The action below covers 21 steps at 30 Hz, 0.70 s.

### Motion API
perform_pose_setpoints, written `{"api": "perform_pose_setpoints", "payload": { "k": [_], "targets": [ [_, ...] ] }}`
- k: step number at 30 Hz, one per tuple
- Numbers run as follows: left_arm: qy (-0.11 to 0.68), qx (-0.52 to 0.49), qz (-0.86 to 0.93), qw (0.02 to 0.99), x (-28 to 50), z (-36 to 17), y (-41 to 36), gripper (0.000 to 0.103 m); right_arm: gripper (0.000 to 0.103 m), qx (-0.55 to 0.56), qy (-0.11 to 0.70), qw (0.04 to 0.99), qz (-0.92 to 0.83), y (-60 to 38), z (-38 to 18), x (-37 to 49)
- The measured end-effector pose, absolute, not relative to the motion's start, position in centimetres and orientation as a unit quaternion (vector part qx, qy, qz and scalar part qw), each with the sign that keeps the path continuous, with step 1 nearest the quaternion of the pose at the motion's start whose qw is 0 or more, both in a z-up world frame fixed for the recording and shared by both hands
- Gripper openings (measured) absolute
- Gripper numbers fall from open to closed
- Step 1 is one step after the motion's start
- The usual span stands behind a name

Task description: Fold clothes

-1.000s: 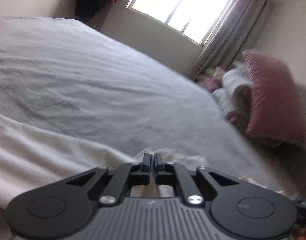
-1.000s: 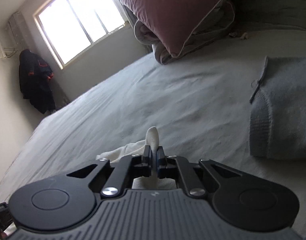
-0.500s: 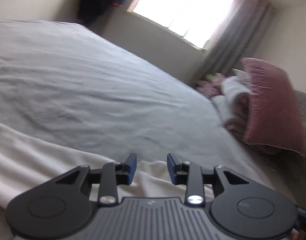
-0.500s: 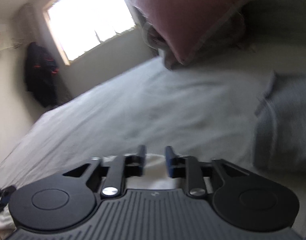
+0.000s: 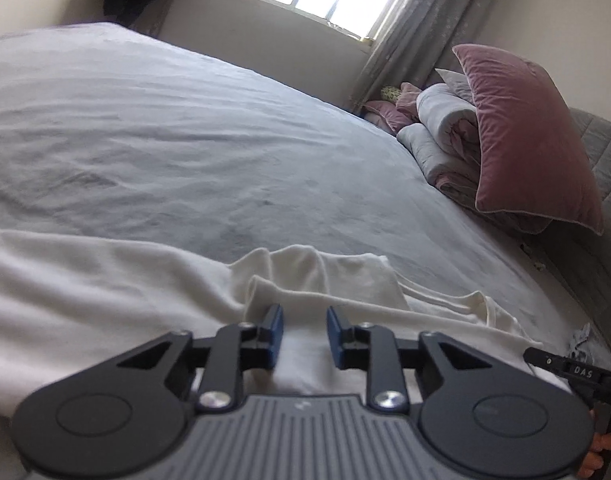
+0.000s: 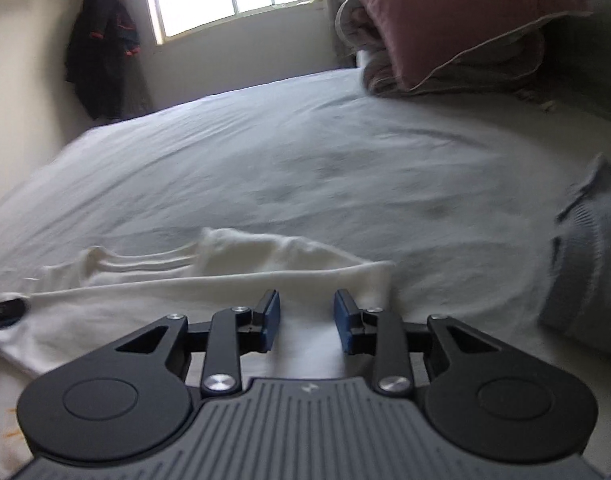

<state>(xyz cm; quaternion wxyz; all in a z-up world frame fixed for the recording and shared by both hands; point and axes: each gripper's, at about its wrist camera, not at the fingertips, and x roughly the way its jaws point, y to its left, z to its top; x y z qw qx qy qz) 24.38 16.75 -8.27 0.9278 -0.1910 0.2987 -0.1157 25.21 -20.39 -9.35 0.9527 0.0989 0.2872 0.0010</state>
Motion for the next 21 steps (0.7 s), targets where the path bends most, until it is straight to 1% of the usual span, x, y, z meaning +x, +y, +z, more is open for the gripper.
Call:
{"api": "perform_pose_setpoints", "payload": {
  "k": [3,4,5,6,8,10,12,14,17,18,21],
  "targets": [
    [0.301,-0.181,-0.095,0.931,23.7,-7.8,17.0,0.025,0.038,0.105,0.281,0.954,0.003,-20.5,-9.3,24.9],
    [0.307,-0.168,-0.077,0.934,23.2,-7.5,16.9,0.032,0.038,0.111,0.280,0.954,0.005,-20.7,-9.3,24.8],
    [0.312,-0.155,-0.059,0.935,22.7,-7.2,16.9,0.041,0.040,0.116,0.279,0.953,0.007,-21.0,-9.3,24.7],
    [0.317,-0.144,-0.042,0.937,22.2,-6.9,16.9,0.046,0.042,0.120,0.278,0.953,0.008,-21.0,-9.3,24.7],
    [0.321,-0.145,-0.017,0.936,21.2,-6.3,17.6,0.048,0.045,0.123,0.276,0.953,0.010,-21.2,-9.1,24.7],
    [0.326,-0.163,0.021,0.931,20.3,-5.8,18.7,0.056,0.047,0.118,0.275,0.954,0.009,-20.9,-9.0,24.8],
    [0.328,-0.184,0.067,0.924,19.4,-5.4,19.9,0.059,0.053,0.112,0.275,0.955,0.010,-20.6,-8.9,24.9],
    [0.327,-0.191,0.106,0.920,18.8,-5.2,20.8,0.060,0.057,0.106,0.274,0.956,0.012,-20.4,-8.8,24.9],
    [0.323,-0.201,0.165,0.910,17.7,-5.0,22.1,0.071,0.059,0.107,0.271,0.956,0.013,-20.3,-8.6,24.9],
    [0.322,-0.204,0.185,0.906,17.4,-5.0,22.5,0.076,0.060,0.110,0.270,0.956,0.014,-20.4,-8.6,24.9],
    [0.317,-0.213,0.242,0.892,16.5,-4.9,23.8,0.078,0.061,0.126,0.268,0.955,0.015,-20.9,-8.5,24.8]
  ]
}}
